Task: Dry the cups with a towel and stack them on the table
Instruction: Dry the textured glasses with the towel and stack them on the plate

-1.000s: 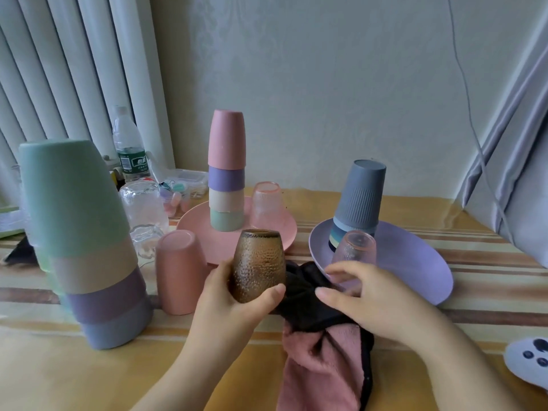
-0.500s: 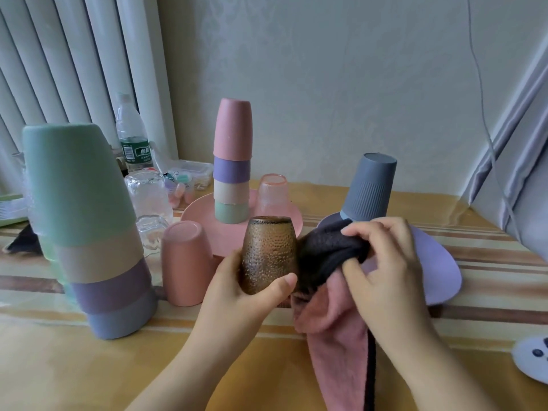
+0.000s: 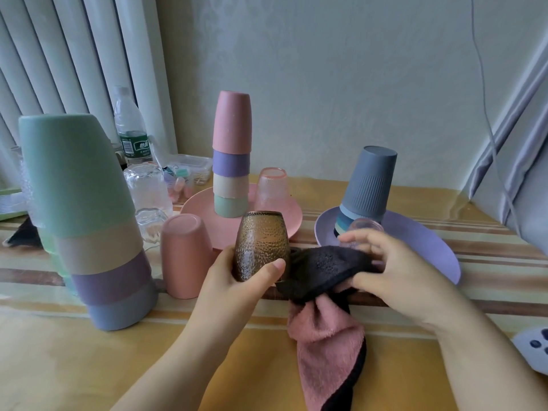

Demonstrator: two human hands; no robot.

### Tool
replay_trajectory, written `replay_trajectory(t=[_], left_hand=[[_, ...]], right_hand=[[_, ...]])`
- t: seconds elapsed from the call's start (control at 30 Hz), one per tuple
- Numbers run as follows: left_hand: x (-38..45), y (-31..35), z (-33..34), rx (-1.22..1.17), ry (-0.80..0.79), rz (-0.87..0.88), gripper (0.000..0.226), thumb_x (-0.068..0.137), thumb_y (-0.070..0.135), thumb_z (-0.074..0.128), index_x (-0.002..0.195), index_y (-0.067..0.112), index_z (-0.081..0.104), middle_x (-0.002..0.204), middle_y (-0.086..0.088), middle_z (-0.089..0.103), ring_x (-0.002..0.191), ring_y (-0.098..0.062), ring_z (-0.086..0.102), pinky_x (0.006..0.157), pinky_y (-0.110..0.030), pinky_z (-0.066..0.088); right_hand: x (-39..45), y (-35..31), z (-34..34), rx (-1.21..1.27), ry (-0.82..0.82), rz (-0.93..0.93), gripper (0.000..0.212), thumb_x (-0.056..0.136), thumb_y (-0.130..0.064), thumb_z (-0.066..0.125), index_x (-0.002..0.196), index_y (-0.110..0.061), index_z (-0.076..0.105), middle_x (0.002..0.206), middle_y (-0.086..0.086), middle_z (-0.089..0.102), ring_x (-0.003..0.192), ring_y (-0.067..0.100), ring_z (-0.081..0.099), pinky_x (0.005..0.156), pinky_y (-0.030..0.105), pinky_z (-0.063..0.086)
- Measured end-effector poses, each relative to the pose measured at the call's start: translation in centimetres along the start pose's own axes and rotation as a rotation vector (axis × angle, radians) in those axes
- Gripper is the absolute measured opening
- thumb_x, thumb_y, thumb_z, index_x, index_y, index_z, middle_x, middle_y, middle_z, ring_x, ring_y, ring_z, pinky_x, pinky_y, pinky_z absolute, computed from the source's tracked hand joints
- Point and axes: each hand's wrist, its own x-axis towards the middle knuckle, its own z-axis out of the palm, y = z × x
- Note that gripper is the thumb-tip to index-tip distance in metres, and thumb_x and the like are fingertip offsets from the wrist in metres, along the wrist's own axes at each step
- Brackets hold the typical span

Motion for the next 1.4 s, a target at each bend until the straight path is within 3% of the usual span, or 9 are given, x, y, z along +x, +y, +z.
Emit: replay_trajectory(t=[0.2,0.3,0.47,0.7,0.8,0.9,1.0,1.2,1.4], left_hand=[[-0.4,0.3,0.0,-0.059,-0.063,0.047,0.054,0.050,0.055,0.070,0.097,0.029,0.066,0.091,0.012,0.074,0.085,-0.003,0.069,0.072,-0.017,0.050],[-0.1,0.0,-0.1,-0.078,-0.065,0.032,0.052,0.055,0.049,0.074,0.101,0.027,0.066,0.094,0.007,0.075,0.092,-0.016,0.072,0.083,-0.030,0.055],[0.3,-0.5,-0.2,-0.057,-0.060,0.013,0.058,0.053,0.055,0.072,0.103,0.027,0.065,0.098,0.002,0.075,0.094,-0.024,0.071,0.094,-0.049,0.052],[0.4,-0.6,0.0,-0.110,0.027,-0.012,0.045,0.071,0.032,0.083,0.104,0.026,0.053,0.100,0.000,0.069,0.091,-0.022,0.070,0.063,-0.019,0.054],[0.4,-0.6,-0.1,-0.147,0.045,0.022,0.050,0.063,0.042,0.083,0.103,0.027,0.056,0.097,0.003,0.070,0.089,-0.018,0.070,0.065,-0.020,0.053],[0.6,-0.9,-0.3,-0.153,0.036,0.071,0.065,0.049,0.056,0.073,0.109,0.033,0.059,0.099,0.009,0.072,0.093,-0.009,0.069,0.079,-0.025,0.053],[0.4,-0.9,0.0,-0.146,-0.050,0.116,0.065,0.055,0.049,0.076,0.115,0.028,0.062,0.102,0.007,0.074,0.095,-0.007,0.069,0.073,-0.016,0.052],[0.3,-1.1,0.3,-0.057,-0.110,0.208,0.045,0.072,0.032,0.071,0.116,0.027,0.063,0.104,0.008,0.074,0.100,-0.007,0.068,0.083,-0.024,0.053],[0.1,-1.4,1.1,0.059,-0.249,0.255,0.054,0.068,0.034,0.073,0.120,0.026,0.060,0.107,0.009,0.072,0.100,-0.003,0.066,0.082,-0.014,0.048]], right_hand=[[0.0,-1.2,2.1,-0.348,0.572,-0.378,0.032,0.069,0.000,0.072,0.094,-0.018,0.063,0.089,-0.005,0.060,0.080,0.013,0.057,0.072,0.016,0.043],[0.0,-0.9,2.3,-0.424,0.361,-0.057,0.012,0.074,-0.016,0.068,0.072,-0.016,0.056,0.066,0.001,0.062,0.067,0.020,0.056,0.055,0.025,0.040],[0.2,-0.7,2.3,-0.093,0.094,0.144,0.004,0.077,-0.022,0.062,0.076,-0.022,0.058,0.070,-0.003,0.069,0.069,0.016,0.060,0.066,0.032,0.048],[-0.6,-1.0,2.1,0.025,-0.408,0.136,0.017,0.071,-0.026,0.072,0.082,-0.014,0.069,0.073,-0.002,0.067,0.070,0.010,0.061,0.069,0.027,0.048],[-0.1,-1.5,2.8,0.568,-0.204,0.232,0.011,0.082,-0.005,0.063,0.072,-0.009,0.064,0.053,-0.001,0.055,0.046,0.006,0.049,0.042,0.016,0.038],[0.2,-2.3,2.9,0.953,0.106,0.207,0.021,0.089,-0.011,0.054,0.071,-0.013,0.066,0.065,0.006,0.062,0.059,0.014,0.059,0.058,0.025,0.047],[0.1,-2.2,4.2,0.870,0.100,-0.024,0.023,0.084,-0.018,0.057,0.068,-0.025,0.072,0.074,0.003,0.065,0.074,0.017,0.060,0.076,0.032,0.045],[-0.9,-1.3,8.5,0.564,-0.008,-0.261,0.047,0.080,-0.056,0.049,0.122,-0.036,0.048,0.124,-0.008,0.060,0.124,0.007,0.050,0.107,0.033,0.035],[0.0,-1.6,8.7,0.524,0.286,-0.150,0.021,0.090,-0.044,0.036,0.096,-0.024,0.035,0.072,-0.014,0.057,0.070,-0.012,0.055,0.072,0.003,0.040]])
